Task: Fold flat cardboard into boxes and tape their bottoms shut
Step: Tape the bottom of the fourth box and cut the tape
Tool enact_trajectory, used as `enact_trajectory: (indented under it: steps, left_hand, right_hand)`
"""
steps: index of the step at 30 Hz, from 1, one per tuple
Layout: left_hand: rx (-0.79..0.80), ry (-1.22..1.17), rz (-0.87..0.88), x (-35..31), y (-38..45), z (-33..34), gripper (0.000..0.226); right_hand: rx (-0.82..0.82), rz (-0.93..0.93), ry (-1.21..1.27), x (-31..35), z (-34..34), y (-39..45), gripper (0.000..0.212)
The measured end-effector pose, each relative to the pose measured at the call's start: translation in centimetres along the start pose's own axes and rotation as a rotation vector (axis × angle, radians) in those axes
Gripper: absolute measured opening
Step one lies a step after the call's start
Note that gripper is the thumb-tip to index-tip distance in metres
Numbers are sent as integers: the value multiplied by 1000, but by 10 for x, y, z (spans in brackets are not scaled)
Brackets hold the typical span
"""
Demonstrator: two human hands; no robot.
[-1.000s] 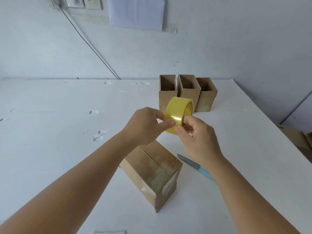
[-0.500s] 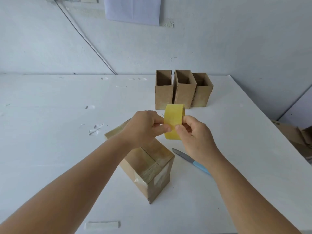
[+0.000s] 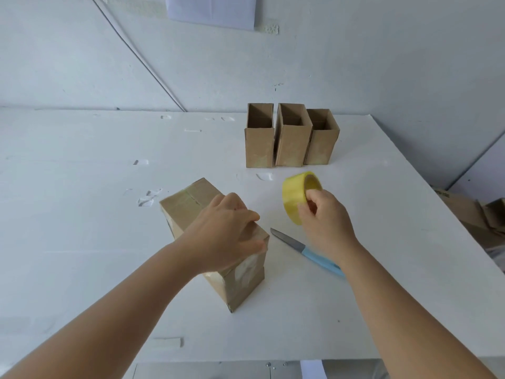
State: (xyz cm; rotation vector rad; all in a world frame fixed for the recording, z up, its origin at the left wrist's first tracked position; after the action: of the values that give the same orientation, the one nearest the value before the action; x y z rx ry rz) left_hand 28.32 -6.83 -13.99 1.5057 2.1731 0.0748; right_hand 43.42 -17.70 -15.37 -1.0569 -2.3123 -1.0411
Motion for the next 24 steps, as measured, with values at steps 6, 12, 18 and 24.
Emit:
enact_trajectory:
  steps: [6, 12, 18, 24]
  left_hand:
    - [-32, -25, 3, -1, -25, 4, 73]
    - [-36, -23, 16, 1, -33, -1, 66]
    - [-72, -54, -17, 2, -35, -2, 64]
    - [-140, -60, -81, 7, -38, -7, 58]
  right_hand:
    - [202, -8, -521, -84, 22, -20, 18]
    - [259, -33, -599, -115, 27, -36, 22]
    - [222, -29, -444, -116, 28, -41, 20]
    - [227, 36, -412, -120, 30, -39, 17]
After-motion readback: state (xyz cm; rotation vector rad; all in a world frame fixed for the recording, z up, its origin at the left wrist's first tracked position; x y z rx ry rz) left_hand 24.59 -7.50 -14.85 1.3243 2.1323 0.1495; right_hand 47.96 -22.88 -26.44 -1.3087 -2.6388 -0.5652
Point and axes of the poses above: each hand's wrist, its own y-axis towards the middle knuckle, its own z-axis out of the palm, x = y × z, the point moved 8 cm from there along y, towards the middle knuckle, and after that the axes turned 15 degrees about -x, right-handed, at the moved point
